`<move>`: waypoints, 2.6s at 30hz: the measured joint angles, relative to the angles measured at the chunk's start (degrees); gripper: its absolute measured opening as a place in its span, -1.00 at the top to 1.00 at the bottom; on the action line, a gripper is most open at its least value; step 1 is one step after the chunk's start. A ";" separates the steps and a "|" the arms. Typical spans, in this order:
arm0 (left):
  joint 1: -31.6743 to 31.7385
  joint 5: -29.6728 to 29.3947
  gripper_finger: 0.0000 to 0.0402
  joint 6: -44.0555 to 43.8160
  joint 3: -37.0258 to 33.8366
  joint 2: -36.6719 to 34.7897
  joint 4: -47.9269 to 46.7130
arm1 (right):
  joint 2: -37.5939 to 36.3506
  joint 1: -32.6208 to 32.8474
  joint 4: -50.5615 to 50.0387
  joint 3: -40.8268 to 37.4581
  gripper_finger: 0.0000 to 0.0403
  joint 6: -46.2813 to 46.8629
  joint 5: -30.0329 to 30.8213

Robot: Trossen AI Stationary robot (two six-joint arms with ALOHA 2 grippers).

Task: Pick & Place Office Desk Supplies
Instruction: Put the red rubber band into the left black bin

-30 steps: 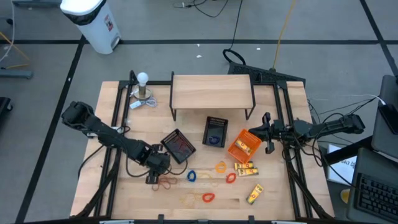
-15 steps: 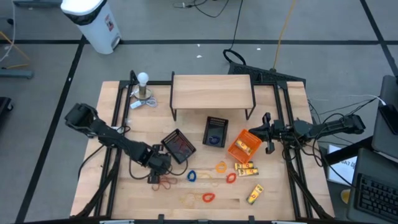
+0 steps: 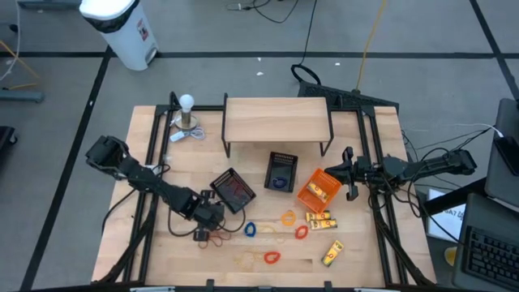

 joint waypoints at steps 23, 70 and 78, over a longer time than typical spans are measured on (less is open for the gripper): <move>-3.09 -12.47 1.00 10.06 15.89 -16.40 -21.04 | 0.02 -0.02 -0.04 -0.02 0.98 0.00 0.02; -7.21 -40.21 1.00 18.62 -14.49 -77.46 0.18 | 0.02 -0.02 0.98 -0.02 0.98 -0.57 0.26; -7.12 -38.62 1.00 23.41 -24.82 -83.52 9.99 | 0.57 -0.02 0.73 0.00 0.98 -0.24 0.09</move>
